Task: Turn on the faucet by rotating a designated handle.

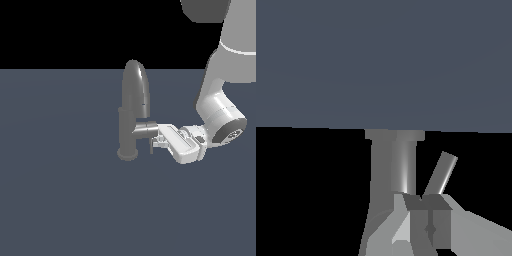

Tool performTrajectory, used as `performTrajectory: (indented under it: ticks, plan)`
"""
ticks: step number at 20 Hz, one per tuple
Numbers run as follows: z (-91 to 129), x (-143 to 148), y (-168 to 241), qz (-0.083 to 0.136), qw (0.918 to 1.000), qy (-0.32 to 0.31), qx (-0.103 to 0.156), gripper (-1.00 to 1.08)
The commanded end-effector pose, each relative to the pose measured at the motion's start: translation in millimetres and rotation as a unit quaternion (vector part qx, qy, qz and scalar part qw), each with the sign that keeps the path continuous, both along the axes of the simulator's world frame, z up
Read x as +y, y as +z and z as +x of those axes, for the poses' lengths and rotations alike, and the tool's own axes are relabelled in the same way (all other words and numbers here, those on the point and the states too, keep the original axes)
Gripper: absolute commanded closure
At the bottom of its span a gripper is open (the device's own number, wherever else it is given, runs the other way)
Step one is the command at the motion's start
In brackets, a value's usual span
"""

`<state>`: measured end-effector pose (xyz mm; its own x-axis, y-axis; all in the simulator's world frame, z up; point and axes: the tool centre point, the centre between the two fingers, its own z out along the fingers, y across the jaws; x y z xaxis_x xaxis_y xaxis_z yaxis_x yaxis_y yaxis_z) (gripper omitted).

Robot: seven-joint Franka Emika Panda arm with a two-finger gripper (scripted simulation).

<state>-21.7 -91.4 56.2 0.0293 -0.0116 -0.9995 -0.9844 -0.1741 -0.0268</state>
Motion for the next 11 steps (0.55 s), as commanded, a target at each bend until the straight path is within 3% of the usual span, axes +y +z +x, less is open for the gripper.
performTrajectory:
  ticks: [1, 11]
  plan:
    - [3.3, 9.2, -9.0, 0.003, 1.0000, 0.004, 0.007, 1.08]
    - [20.8, 18.2, -20.9, 0.005, 0.9999, 0.006, 0.014, 1.08]
